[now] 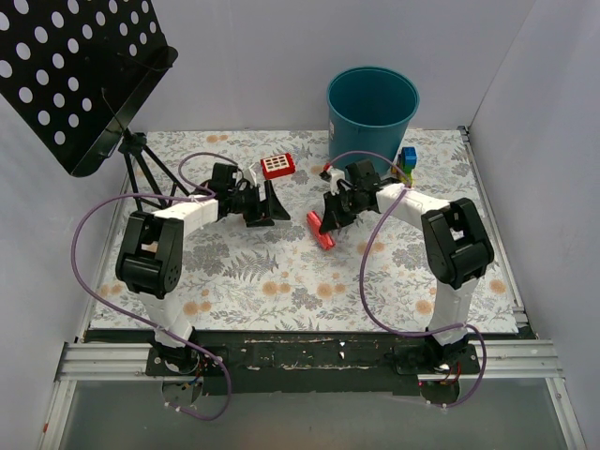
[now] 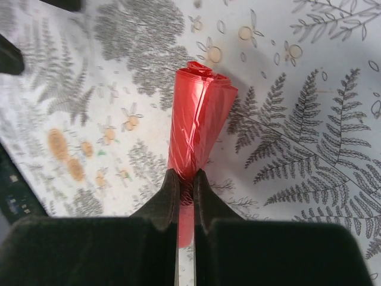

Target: Put the trash bags into the trash bin

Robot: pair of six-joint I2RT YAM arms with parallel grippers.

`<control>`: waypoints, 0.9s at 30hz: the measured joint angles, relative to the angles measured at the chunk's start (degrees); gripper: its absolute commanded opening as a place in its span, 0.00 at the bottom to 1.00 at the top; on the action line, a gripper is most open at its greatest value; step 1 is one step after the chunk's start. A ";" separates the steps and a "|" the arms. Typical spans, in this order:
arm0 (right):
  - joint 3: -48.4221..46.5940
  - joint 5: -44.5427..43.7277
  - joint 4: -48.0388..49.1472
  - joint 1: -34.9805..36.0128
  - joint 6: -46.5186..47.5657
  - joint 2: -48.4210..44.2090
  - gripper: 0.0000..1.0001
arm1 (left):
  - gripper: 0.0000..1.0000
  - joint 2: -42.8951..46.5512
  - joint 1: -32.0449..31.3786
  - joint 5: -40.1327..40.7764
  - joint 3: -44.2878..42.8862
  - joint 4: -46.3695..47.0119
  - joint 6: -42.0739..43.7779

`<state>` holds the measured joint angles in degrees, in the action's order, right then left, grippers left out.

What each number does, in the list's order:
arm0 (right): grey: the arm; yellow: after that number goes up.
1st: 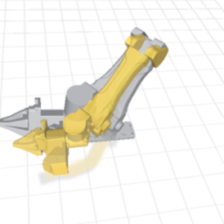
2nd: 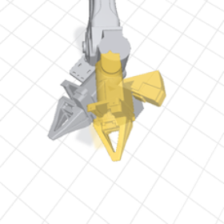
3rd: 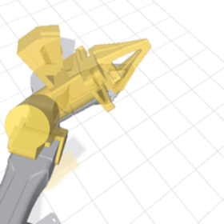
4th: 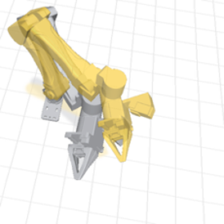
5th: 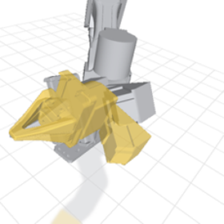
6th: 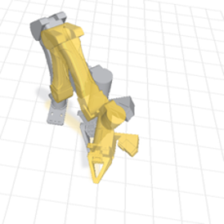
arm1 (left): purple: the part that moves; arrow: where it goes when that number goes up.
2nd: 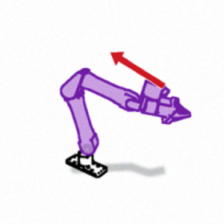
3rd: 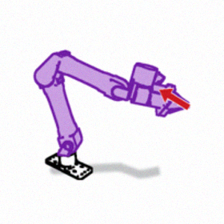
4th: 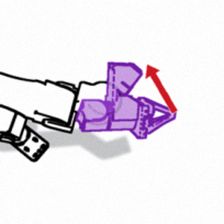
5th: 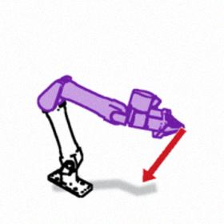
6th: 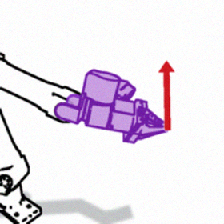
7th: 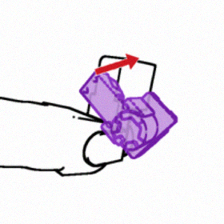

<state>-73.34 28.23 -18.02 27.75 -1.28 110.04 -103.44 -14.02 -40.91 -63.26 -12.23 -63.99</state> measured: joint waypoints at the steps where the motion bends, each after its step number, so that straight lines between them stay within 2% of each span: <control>1: -0.17 1.66 0.24 -0.46 -0.28 -0.33 0.01 | 0.74 -0.04 -0.72 -0.79 0.02 1.66 0.26; 8: 2.54 15.23 6.01 -3.74 -6.84 -5.57 0.01 | 0.69 0.24 -6.47 -5.46 2.69 16.63 -2.29; 17: 6.12 24.37 10.05 -6.47 -12.07 -6.47 0.01 | 0.43 -0.20 -7.61 -9.09 2.97 25.42 -7.02; 27: 8.35 26.32 12.68 -7.65 -14.62 -7.37 0.01 | 0.47 -0.61 -9.29 -11.72 2.97 27.74 -7.82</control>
<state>-64.99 54.54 -5.34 20.10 -15.90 102.67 -104.05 -23.31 -52.62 -60.29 15.51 -71.81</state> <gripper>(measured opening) 0.076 0.469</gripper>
